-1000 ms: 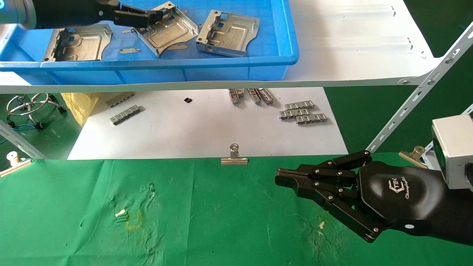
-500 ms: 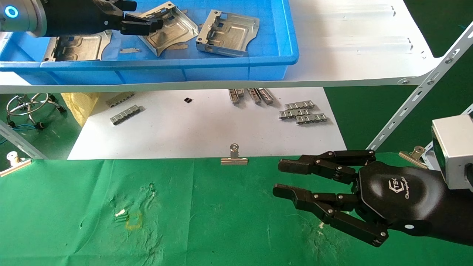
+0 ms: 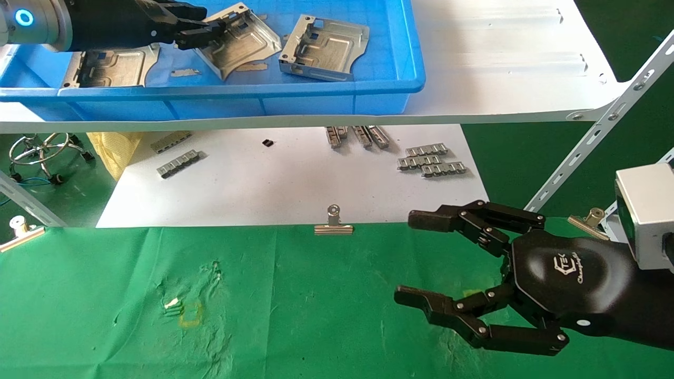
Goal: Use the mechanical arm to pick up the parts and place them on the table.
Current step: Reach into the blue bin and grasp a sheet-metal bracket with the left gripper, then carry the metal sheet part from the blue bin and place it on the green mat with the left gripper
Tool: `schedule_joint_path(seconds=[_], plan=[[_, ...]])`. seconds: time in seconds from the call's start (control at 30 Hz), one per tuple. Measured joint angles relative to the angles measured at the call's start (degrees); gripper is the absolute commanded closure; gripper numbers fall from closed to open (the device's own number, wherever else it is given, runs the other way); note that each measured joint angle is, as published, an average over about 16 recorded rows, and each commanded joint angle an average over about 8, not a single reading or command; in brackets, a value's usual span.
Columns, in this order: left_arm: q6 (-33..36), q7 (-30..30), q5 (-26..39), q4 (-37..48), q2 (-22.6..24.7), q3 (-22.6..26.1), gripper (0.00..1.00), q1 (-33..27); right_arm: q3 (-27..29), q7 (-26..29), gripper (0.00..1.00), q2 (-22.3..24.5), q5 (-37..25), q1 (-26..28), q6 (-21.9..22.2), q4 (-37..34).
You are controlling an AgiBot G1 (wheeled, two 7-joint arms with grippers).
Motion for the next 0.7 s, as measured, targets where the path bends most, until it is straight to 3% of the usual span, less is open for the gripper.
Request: schedule_joint_path(seconds=[0.4, 0.7], plan=[[3.5, 2.0, -2.3, -0.9, -1.4, -1.6, 1.0, -0.2, 0.0, 0.0, 0.0, 0.0, 0.0, 0.0, 0.0, 0.0], [14.7, 6.2, -6.0, -2.8, -4.8, -4.0, 1.0, -0.4, 0.0, 0.0, 0.0, 0.0, 0.0, 0.0, 0.0, 0.0]])
